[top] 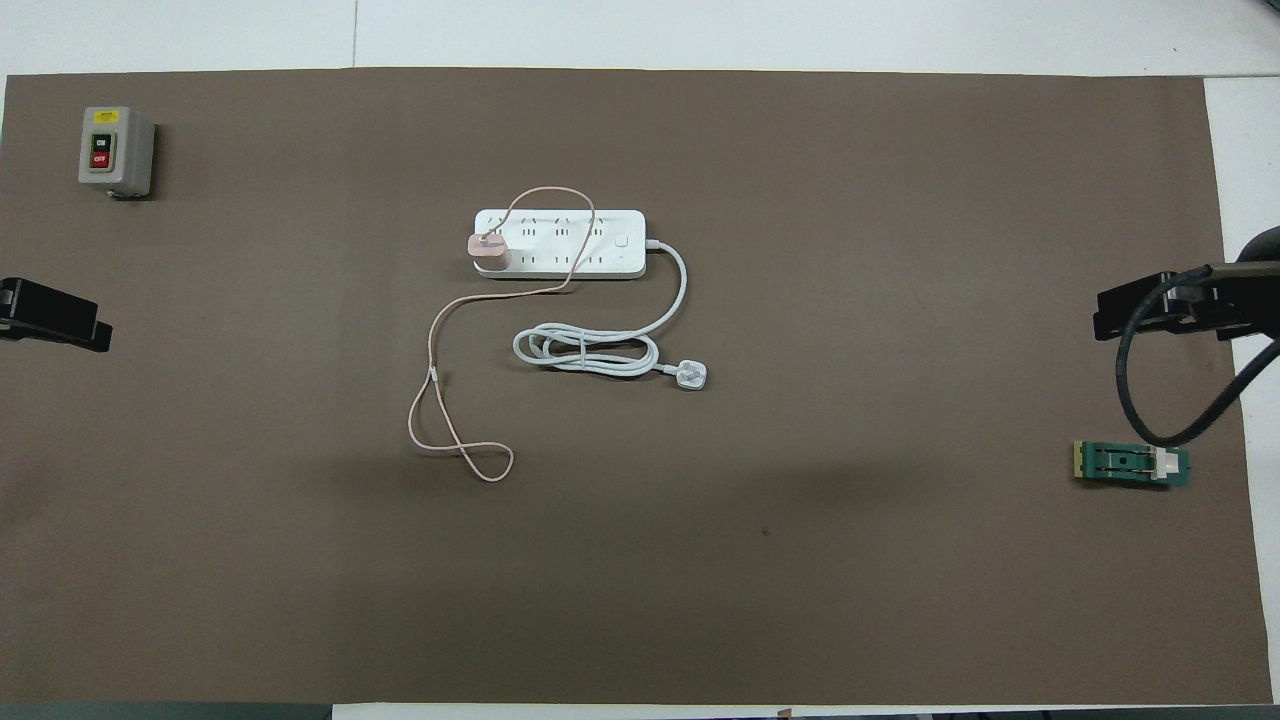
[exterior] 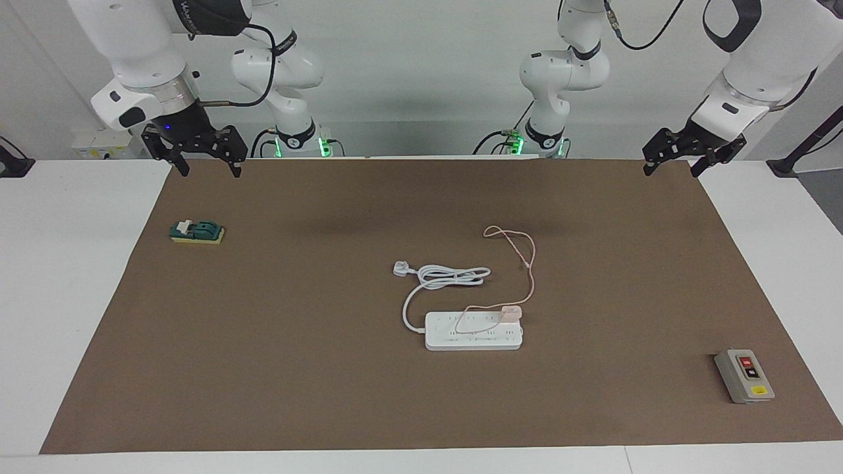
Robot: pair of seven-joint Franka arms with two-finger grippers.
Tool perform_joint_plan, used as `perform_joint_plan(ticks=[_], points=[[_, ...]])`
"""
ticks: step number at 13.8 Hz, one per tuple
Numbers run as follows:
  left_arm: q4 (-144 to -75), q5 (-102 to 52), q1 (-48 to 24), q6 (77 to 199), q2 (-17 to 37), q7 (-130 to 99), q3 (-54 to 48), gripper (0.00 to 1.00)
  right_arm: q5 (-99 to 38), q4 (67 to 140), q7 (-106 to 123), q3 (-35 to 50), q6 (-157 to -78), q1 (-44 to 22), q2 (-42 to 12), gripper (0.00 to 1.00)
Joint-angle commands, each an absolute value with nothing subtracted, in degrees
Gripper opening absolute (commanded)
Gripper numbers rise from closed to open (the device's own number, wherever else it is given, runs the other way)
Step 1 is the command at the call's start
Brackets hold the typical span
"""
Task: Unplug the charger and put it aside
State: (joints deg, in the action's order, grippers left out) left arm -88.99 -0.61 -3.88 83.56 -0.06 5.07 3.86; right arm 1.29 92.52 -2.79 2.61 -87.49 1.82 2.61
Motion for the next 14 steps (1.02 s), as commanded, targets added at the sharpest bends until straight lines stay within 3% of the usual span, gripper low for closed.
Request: perform_joint_plan(ticks=[1,7,14], points=[[-91.05,0.09,-4.04,86.03,-1.49,-0.32,3.25,1.0,1.14,93.78,-1.23,2.81,-87.54,2.28,3.87,1.0],[-89.66,-3.34,-7.45,88.86,1.74,-20.17,2.9,1.0,1.14,93.87,-1.23,2.81,-87.27,2.46,3.87,1.0],[-72.97,-4.48,-14.76,89.03,20.63,-52.61,3.16,1.0,1.06,94.48,-1.58,2.46,-84.81,2.81,4.22,1.0]])
